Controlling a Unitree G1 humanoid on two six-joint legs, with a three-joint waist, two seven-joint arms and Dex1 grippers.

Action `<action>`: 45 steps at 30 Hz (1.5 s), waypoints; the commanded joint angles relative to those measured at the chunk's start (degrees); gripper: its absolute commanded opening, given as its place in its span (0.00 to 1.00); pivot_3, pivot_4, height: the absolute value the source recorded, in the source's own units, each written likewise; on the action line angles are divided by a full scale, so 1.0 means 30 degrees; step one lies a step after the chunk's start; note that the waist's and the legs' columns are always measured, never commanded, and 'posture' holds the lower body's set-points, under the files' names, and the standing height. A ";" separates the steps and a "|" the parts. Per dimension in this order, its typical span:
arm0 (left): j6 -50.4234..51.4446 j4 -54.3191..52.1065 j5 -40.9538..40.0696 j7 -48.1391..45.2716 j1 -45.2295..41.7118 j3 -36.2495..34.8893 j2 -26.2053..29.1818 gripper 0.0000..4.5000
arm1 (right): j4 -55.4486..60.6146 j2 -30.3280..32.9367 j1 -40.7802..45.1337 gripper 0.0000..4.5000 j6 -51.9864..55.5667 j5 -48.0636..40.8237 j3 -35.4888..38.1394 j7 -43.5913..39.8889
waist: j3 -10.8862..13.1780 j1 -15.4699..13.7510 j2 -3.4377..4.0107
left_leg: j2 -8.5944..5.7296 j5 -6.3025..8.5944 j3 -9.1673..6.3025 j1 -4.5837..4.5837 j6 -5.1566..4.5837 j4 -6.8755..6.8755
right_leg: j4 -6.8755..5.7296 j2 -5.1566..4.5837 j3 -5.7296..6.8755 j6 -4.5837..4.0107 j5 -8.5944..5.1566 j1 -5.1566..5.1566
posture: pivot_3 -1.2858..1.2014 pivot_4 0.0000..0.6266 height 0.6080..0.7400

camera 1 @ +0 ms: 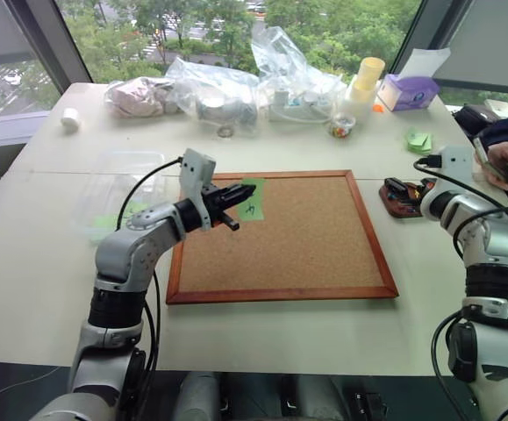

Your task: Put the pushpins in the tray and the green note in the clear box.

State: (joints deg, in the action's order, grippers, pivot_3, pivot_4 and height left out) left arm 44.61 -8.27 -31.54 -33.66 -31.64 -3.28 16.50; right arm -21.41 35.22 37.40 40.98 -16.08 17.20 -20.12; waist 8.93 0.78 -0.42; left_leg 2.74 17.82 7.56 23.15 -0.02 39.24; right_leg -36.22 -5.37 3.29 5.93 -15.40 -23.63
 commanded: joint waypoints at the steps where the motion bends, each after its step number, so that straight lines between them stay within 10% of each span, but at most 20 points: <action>1: -0.0108 -0.1282 -0.0532 0.0292 -0.0128 -0.0683 0.0304 0.00 | 0.1196 0.0410 0.0494 1.00 0.0233 -0.0265 0.0095 -0.0330 | 0.0000 0.0002 0.0000 | 0.0000 0.0000 0.0000 0.0000 0.0001 0.0000 | 0.0000 0.0000 0.0000 0.0000 0.0000 0.0000 | 0.52 0.24 1.00; 13: -0.1110 -0.1387 0.1558 0.5929 -0.0031 -0.5855 0.3445 0.00 | 1.2060 0.0393 -0.2219 1.00 0.1646 -0.4924 -0.4494 -0.8899 | 0.0006 -0.0084 0.0003 | 0.0029 -0.0016 -0.0024 -0.0006 0.0029 -0.0009 | -0.0004 0.0031 -0.0004 -0.0002 0.0000 0.0001 | 0.52 0.24 1.00; 27: -0.2419 0.1090 0.3799 0.6890 0.2888 -0.5776 0.4226 0.00 | 1.2198 0.0073 -0.0939 1.00 0.0956 -0.4804 -0.6770 -1.0339 | 0.0009 -0.0083 -0.0017 | 0.0016 -0.0008 -0.0036 -0.0005 0.0014 -0.0002 | -0.0007 0.0011 0.0006 -0.0007 0.0001 0.0011 | 0.52 0.24 1.00; 38: -0.2412 0.0490 0.2367 0.4388 0.2727 -0.6027 0.5052 0.99 | 1.3370 0.0966 -0.1244 1.00 0.1743 -0.5239 -0.6575 -1.0626 | 0.0018 -0.0039 -0.0037 | 0.0025 -0.0005 -0.0032 0.0001 0.0010 -0.0002 | -0.0012 0.0009 0.0005 -0.0010 0.0002 -0.0004 | 0.52 0.24 1.00; 45: 0.0273 -0.3476 -0.1510 -0.0026 0.2729 -0.4234 0.6315 0.99 | 1.3709 0.2987 -0.2210 1.00 0.1784 -0.5478 -0.5735 -1.1446 | 0.0018 -0.0061 -0.0038 | 0.0023 0.0013 -0.0037 0.0009 -0.0021 -0.0001 | -0.0011 -0.0043 0.0003 -0.0009 0.0002 -0.0006 | 0.52 0.24 1.00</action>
State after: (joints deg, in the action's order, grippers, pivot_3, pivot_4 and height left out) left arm 44.22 -15.22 -33.14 -30.52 -22.96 -17.29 34.30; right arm 17.78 42.73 30.92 46.94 -31.77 -2.46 -53.60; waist 8.98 0.59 -0.53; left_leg 2.80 17.86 7.45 23.17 -0.09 39.25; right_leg -36.26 -5.50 3.30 5.90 -15.39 -23.64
